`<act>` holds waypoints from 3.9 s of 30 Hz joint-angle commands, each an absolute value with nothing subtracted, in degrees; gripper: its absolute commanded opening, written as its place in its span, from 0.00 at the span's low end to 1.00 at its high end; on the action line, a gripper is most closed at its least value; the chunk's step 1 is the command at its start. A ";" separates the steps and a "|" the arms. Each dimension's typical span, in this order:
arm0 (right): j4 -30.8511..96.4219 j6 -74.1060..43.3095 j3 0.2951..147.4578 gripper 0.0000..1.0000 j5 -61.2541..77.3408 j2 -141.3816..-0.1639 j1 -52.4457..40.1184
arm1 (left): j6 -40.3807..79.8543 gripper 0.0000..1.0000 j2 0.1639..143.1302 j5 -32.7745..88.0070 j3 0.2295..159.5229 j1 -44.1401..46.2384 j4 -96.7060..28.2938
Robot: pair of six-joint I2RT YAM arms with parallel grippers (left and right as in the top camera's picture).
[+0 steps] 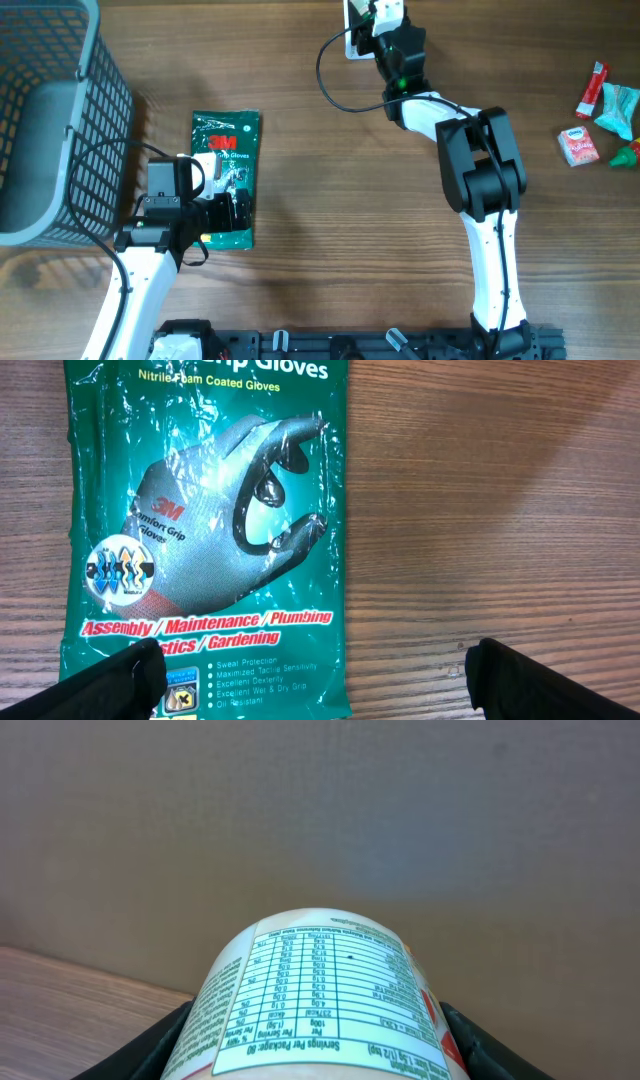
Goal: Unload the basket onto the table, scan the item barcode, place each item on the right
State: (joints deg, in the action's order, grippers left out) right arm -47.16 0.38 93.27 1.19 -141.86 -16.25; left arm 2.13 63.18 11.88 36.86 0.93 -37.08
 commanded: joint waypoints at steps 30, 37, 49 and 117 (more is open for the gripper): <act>31.16 -11.53 95.35 0.73 -1.54 -124.33 22.28 | 2.63 1.00 63.11 11.94 36.84 0.47 -36.93; 31.75 -10.90 95.35 0.80 -4.51 -125.27 23.51 | 2.63 1.00 63.11 11.94 36.84 0.47 -36.93; 30.17 -11.31 98.10 1.00 -4.45 -116.53 23.94 | 2.63 1.00 63.11 11.94 36.84 0.47 -36.93; 53.54 -27.16 67.37 1.00 22.57 -102.06 -6.22 | 21.52 1.00 100.27 15.51 36.86 -8.73 -3.97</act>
